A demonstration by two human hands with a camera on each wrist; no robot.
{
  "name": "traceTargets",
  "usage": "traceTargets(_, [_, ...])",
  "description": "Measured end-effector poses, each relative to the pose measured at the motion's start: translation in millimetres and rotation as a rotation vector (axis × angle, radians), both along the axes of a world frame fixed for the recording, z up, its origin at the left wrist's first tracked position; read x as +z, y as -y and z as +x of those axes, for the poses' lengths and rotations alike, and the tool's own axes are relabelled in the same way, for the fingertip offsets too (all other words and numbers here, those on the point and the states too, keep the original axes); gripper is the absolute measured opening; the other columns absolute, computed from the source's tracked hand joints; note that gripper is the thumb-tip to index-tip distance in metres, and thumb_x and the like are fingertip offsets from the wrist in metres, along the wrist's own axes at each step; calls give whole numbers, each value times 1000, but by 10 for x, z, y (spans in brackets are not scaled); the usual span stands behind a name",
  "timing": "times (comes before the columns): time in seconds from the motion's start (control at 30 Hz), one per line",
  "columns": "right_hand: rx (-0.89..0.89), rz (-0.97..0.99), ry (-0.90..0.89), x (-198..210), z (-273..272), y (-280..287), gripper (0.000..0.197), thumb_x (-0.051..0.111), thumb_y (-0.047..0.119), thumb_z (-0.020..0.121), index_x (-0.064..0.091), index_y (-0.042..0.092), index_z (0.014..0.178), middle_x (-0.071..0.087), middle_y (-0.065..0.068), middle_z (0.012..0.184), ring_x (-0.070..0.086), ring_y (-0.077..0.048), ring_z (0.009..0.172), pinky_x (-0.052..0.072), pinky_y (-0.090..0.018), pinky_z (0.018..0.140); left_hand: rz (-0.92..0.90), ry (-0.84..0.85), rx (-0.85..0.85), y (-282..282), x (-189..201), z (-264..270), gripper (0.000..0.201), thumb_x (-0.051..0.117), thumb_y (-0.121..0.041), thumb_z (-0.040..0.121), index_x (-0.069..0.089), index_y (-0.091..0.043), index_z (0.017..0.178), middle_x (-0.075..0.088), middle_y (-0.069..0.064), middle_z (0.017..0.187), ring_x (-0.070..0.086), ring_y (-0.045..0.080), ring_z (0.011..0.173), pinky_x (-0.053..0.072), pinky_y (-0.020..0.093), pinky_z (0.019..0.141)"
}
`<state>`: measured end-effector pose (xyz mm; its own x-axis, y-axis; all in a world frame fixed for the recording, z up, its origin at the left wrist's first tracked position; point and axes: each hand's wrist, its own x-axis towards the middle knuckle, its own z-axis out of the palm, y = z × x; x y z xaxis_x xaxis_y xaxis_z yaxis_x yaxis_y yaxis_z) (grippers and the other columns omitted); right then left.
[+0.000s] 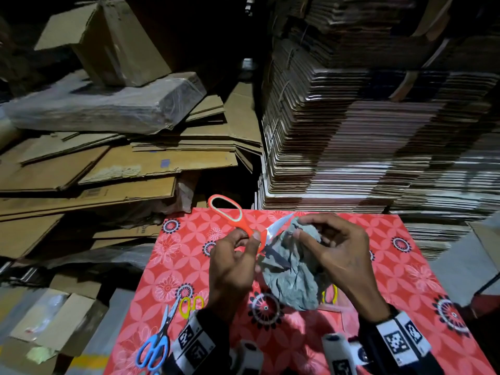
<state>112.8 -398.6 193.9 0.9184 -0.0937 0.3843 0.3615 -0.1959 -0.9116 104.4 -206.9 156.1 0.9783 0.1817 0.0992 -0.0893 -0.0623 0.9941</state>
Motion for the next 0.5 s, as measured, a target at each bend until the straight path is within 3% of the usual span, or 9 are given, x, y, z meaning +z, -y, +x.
traceTargets(0.03, [1,29,6,5,-26,-29,27,90,5,77,79,25,90,79,2,95,76,-18,91,61,-31,85,18,15,-5,13,5,-5,37,67,-30,102,57,-5,77,57,16,55,57,19,45,43,24,47])
traceTargets(0.1, [-18,19,32,0,-74,-118,29,90,6,77,77,27,91,78,4,94,75,-18,91,60,-31,84,70,33,-2,42,42,-16,36,68,-30,101,57,-9,74,58,8,53,60,18,44,42,25,47])
traceTargets(0.17, [-79,-29,91,-16,-111,-218,28,91,7,76,75,26,89,77,7,91,74,-14,88,59,-29,80,114,54,-2,77,81,-28,36,69,-32,100,58,-13,71,58,1,52,62,23,44,46,32,46])
traceTargets(0.3, [-247,-249,336,-67,-146,-308,18,91,10,79,76,10,88,71,5,91,69,-6,85,54,-22,73,148,103,14,111,152,-63,39,65,-44,93,62,-9,76,62,9,59,63,36,49,51,50,48])
traceTargets(0.5, [-158,-412,414,-234,-258,-331,25,72,3,90,78,5,114,75,-2,120,69,-8,116,52,-22,100,149,104,23,75,171,-71,37,68,-41,95,63,-10,75,64,8,56,66,36,50,53,51,49])
